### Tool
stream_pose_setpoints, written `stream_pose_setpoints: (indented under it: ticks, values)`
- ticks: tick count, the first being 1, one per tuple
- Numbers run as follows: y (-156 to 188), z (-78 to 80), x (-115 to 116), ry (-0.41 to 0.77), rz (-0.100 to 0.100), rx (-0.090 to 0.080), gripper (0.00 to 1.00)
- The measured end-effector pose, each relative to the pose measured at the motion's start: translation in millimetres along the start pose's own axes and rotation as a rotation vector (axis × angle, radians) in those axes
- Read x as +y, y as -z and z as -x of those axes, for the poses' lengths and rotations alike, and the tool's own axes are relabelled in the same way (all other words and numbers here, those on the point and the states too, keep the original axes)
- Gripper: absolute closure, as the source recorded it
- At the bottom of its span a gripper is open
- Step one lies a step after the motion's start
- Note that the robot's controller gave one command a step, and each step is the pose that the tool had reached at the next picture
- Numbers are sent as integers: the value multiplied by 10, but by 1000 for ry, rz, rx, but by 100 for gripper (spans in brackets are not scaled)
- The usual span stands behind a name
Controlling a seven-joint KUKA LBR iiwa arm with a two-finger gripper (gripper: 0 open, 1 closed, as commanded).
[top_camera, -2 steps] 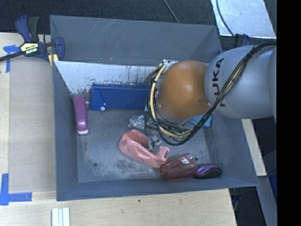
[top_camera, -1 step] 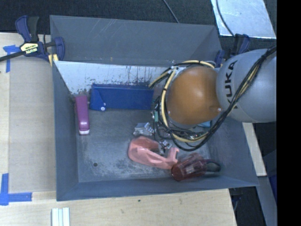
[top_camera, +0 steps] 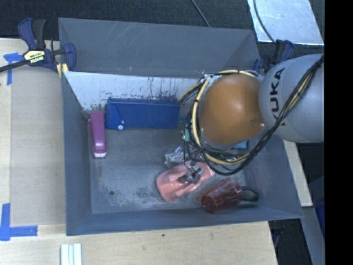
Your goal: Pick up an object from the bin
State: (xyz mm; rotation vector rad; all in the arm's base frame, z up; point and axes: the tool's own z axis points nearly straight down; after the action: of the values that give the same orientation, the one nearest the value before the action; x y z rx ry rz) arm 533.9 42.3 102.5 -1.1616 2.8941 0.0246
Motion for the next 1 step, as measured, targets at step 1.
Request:
stream_pose_setpoints:
  ticks: [1]
  values:
    - [295, 25, -8, -5, -4, -10, 100]
